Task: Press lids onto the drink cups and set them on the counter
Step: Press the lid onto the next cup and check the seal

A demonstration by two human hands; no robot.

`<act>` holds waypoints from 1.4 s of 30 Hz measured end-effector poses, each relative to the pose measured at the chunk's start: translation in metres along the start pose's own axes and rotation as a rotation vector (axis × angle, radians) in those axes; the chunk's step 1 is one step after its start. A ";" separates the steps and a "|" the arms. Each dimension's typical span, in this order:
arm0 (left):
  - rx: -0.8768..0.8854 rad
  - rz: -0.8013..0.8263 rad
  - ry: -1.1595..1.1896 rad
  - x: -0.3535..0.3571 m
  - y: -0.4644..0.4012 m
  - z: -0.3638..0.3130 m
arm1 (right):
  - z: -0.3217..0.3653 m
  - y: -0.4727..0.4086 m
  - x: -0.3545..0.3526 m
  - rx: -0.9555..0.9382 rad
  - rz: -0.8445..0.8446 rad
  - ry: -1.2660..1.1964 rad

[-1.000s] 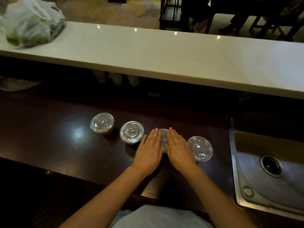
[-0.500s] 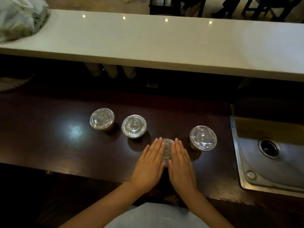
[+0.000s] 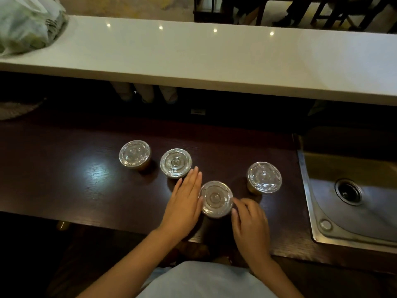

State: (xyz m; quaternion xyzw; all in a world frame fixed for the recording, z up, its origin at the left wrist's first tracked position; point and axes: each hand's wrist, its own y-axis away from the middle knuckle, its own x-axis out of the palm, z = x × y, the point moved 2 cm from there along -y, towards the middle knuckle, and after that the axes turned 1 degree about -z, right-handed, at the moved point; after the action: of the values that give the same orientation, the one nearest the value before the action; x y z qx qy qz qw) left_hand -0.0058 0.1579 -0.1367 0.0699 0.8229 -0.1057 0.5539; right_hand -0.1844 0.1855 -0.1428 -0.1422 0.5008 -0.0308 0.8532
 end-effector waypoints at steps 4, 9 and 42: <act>-0.031 0.092 -0.006 0.013 0.015 -0.018 | -0.005 -0.011 0.008 -0.172 0.115 0.087; -0.111 0.077 -0.060 0.030 0.015 -0.025 | -0.012 -0.023 0.017 -0.259 0.287 0.006; -0.174 -0.012 0.325 0.026 0.014 -0.014 | -0.007 -0.045 -0.002 -0.789 0.063 0.008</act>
State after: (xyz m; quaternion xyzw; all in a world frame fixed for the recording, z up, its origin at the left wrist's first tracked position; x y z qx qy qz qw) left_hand -0.0248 0.1745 -0.1567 0.0327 0.9081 -0.0246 0.4168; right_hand -0.1873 0.1413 -0.1324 -0.4435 0.4816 0.1894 0.7318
